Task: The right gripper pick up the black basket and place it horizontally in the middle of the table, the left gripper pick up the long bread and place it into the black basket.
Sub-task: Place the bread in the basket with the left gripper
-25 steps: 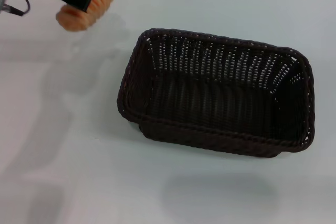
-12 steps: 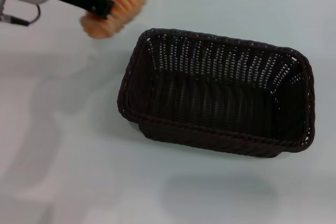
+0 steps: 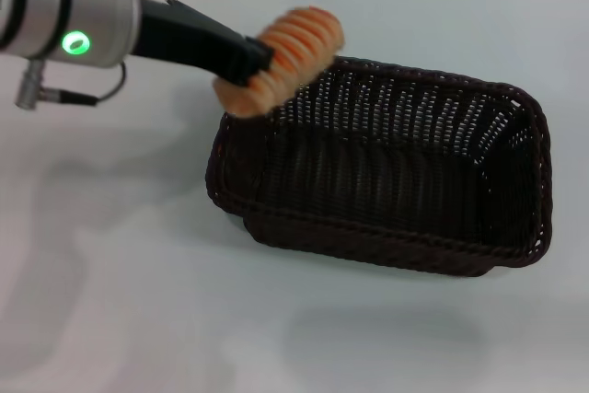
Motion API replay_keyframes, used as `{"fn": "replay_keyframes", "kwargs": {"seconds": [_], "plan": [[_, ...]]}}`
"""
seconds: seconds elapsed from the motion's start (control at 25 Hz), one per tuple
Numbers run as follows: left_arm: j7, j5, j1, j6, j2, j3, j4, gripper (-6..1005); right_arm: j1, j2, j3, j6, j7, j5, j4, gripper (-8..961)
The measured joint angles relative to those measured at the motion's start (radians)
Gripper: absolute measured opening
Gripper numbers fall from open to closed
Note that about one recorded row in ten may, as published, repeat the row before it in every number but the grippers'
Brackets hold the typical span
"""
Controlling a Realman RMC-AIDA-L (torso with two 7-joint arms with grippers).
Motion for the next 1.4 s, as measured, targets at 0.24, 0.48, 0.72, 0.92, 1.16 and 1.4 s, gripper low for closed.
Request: {"fn": "replay_keyframes", "kwargs": {"seconds": [0.24,0.48,0.72,0.92,1.16,1.4], "plan": [[-0.005,-0.033,0.025,0.076,-0.002,0.116,0.034,65,0.003,0.0,0.0,0.0,0.004,0.0,0.001,443],[-0.011,-0.071,0.008,0.11,-0.002,0.151,0.097,64,0.007,0.0,0.0,0.003,0.005,-0.008,0.001,443],[-0.016,-0.081,-0.016,0.098,-0.001,0.153,0.131,62,0.007,0.0,0.0,0.003,0.004,-0.011,0.002,442],[-0.012,-0.12,-0.027,0.1,-0.002,0.156,0.15,66,0.008,0.0,0.0,0.002,0.0,-0.014,0.001,442],[-0.012,-0.133,-0.039,0.102,-0.001,0.149,0.176,208,0.013,-0.001,0.0,0.001,-0.002,-0.024,0.001,442],[-0.015,-0.13,-0.041,0.134,-0.001,0.114,0.154,411,0.009,-0.001,0.0,-0.001,-0.003,-0.028,0.002,443]]}}
